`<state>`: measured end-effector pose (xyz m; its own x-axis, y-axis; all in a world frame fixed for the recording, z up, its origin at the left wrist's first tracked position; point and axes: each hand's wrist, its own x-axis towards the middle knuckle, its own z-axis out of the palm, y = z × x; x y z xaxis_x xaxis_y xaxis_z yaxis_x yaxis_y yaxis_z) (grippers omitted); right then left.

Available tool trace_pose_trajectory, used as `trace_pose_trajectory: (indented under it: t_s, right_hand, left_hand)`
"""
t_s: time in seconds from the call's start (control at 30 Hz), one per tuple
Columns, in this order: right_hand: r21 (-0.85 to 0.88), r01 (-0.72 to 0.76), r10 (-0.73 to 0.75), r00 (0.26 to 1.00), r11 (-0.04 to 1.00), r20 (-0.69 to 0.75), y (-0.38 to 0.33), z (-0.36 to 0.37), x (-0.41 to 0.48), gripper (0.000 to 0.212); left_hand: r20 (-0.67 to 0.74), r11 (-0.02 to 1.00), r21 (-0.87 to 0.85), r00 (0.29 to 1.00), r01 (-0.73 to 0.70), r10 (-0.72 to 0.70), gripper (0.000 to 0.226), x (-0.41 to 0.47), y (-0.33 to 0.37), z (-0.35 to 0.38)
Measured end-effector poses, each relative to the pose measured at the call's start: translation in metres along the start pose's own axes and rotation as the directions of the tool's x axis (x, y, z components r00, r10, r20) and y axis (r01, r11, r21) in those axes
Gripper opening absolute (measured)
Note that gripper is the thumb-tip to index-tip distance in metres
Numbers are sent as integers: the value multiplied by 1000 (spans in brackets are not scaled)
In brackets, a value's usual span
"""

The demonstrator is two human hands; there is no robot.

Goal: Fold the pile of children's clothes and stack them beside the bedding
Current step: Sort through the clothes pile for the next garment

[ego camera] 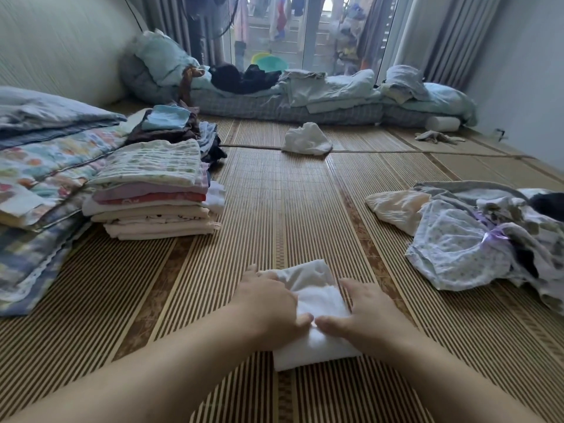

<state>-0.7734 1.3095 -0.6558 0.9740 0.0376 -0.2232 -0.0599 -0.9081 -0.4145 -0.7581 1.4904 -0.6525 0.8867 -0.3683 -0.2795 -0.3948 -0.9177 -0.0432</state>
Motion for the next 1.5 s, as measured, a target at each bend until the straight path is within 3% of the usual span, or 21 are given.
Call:
trace_pose_trajectory:
  t_s: [0.07,0.17,0.33,0.47,0.57,0.7,0.8,0.9,0.93,1.0,1.13,1.23,1.37,1.5]
  right_hand:
    - [-17,-129,129,991,992,-22,7,-6,-5,89]
    - [24,-208,203,971,978,128,14,-14,-12,54]
    - [261,-239,174,953,935,247,10,-10,-20,40]
    - [395,-243,117,941,886,318,-7,-1,-25,42]
    - [456,-306,128,916,836,380,-17,3,-27,37]
    - [558,-279,175,956,781,234,-19,6,-24,62]
    - [547,-118,120,992,829,33,-13,6,-28,81]
    - [529,-18,6,1000,848,25,-8,7,-37,69]
    - [534,-31,-6,998,845,67,-7,8,-40,62]
    - [536,-67,-11,990,842,141,-4,10,-42,45]
    - [507,-75,-18,984,859,176,-4,6,-42,18]
    - [556,-67,-24,988,829,156,-10,1,-36,25]
    - [616,-5,-116,981,788,157,-36,-8,-30,54]
    - [768,89,-209,976,634,60,-85,-33,-9,62]
  left_hand:
    - [42,989,133,997,66,-72,74,-8,16,-2]
    - [66,980,164,990,110,-122,79,-19,32,-3]
    - [-41,959,-191,975,208,-220,62,-33,6,3]
    - [67,879,-385,959,281,-277,96,-38,-25,24]
    - [-5,842,-500,972,201,-235,98,-37,-30,27]
    - [15,676,-720,978,155,-207,99,-33,-22,18]
    - [116,482,-853,974,199,-197,97,-30,-24,16]
    - [237,150,-957,968,248,-88,80,-32,-31,11]
    - [263,78,-961,964,266,-39,73,-34,-33,10]
    - [286,43,-958,956,284,56,63,-37,-35,9]
    - [241,162,-961,966,224,94,60,-42,-33,13]
    - [187,57,-981,982,186,13,58,-46,-37,17]
    - [65,-114,-992,984,46,-166,58,-54,-54,17]
    - [-102,-112,-983,936,-147,-336,52,-55,-94,-13]
